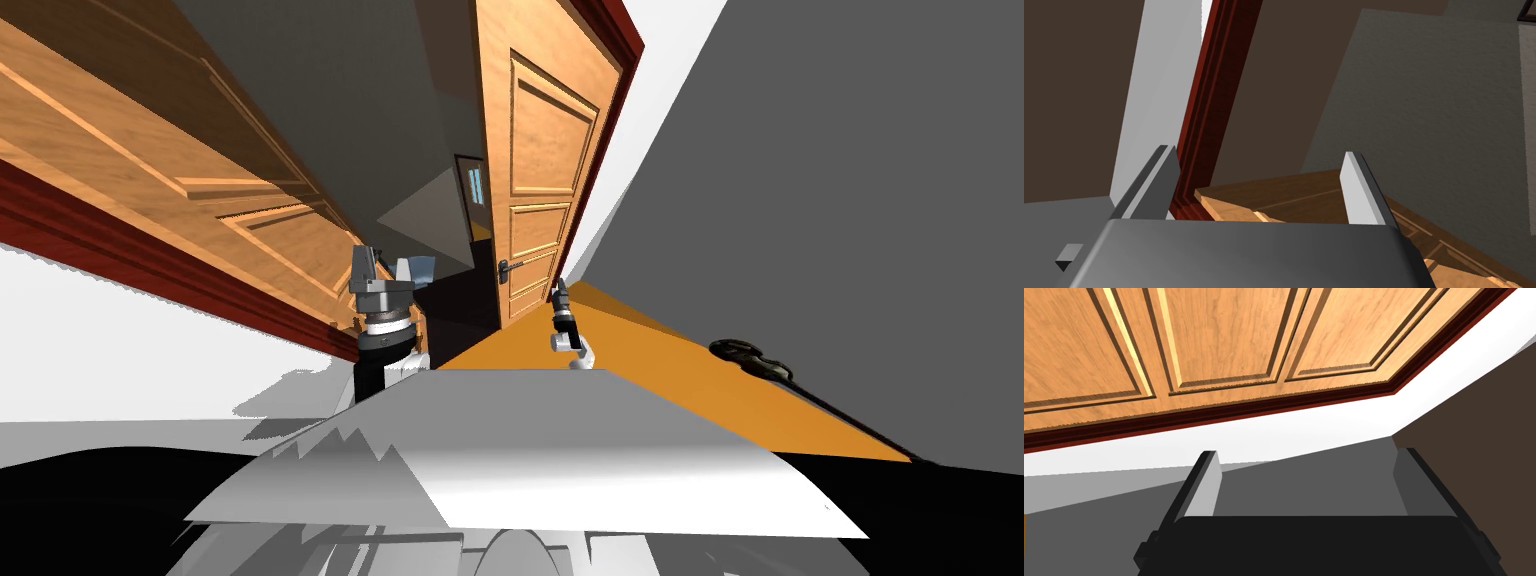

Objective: Push the door open

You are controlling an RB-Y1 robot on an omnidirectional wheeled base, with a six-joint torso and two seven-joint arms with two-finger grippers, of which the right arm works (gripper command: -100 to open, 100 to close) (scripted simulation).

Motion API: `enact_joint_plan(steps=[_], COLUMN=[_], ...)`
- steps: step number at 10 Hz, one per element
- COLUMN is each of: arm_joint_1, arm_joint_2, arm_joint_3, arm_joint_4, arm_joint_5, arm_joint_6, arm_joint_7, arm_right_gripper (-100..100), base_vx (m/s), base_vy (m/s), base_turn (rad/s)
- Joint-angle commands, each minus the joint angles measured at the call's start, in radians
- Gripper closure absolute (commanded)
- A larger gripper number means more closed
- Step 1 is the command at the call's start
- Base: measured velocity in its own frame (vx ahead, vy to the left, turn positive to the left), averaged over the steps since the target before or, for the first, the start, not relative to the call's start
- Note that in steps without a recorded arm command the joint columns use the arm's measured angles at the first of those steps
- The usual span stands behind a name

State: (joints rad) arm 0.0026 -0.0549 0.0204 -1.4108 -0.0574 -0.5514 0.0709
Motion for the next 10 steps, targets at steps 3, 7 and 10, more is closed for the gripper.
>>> enact_joint_plan(steps=[3,7,10], arm_joint_1=[-0.06,-0.152,-0.211], arm_joint_2=[-0.001,0.001,0.004], arm_joint_3=[0.011,0.026,0.035], arm_joint_4=[0.095,0.235,0.317], arm_joint_5=[-0.006,-0.015,-0.021], arm_joint_6=[0.005,0.01,0.012], arm_joint_7=[-0.01,-0.023,-0.031], arm_right_gripper=[-100,-100,-100], base_vx=[0.038,0.041,0.026], base_vy=[-0.079,-0.1,-0.058], base_turn=[0.139,0.141,0.089])
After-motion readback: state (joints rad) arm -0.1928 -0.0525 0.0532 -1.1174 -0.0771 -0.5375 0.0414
